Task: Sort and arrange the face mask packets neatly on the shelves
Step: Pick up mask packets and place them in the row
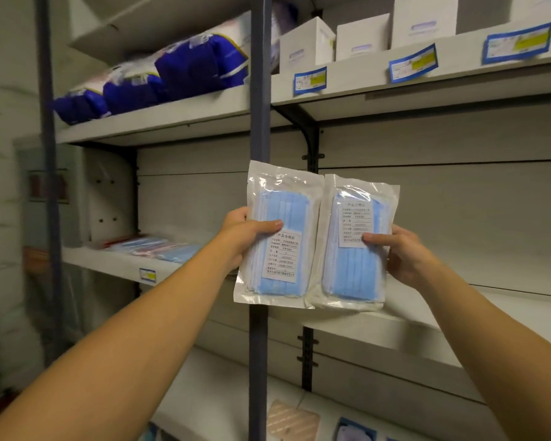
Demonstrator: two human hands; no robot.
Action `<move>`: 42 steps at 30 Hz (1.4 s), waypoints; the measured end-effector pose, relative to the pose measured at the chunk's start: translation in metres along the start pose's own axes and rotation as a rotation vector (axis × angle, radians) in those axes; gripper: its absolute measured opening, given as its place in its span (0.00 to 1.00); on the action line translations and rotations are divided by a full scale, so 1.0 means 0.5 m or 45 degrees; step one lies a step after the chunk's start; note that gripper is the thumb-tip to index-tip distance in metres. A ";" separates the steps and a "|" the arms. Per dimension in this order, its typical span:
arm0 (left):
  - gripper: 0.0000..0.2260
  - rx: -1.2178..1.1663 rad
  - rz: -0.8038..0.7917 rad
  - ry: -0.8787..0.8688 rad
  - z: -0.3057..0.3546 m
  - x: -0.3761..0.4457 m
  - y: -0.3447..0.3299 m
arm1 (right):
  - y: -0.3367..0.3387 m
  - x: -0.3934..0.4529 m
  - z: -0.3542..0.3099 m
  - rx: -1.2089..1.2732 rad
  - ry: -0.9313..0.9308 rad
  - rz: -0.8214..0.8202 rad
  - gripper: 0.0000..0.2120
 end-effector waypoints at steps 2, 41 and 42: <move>0.20 -0.020 0.012 0.003 -0.008 -0.011 0.047 | -0.044 -0.005 0.014 0.008 0.004 -0.014 0.26; 0.17 0.002 0.295 0.143 -0.280 0.057 0.738 | -0.701 0.118 0.317 -0.146 -0.079 -0.127 0.18; 0.18 -0.004 0.285 0.141 -0.278 0.080 0.742 | -0.707 0.138 0.322 -0.135 -0.079 -0.129 0.19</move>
Point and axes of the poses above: each hand's wrist, its own x-axis towards the middle knuckle, its own y-axis out of the back of the hand, z = x × y, the point moved 9 cm from there along x, towards the middle knuckle, and after that the axes turned 14 degrees about x, right-handed, at the moved point
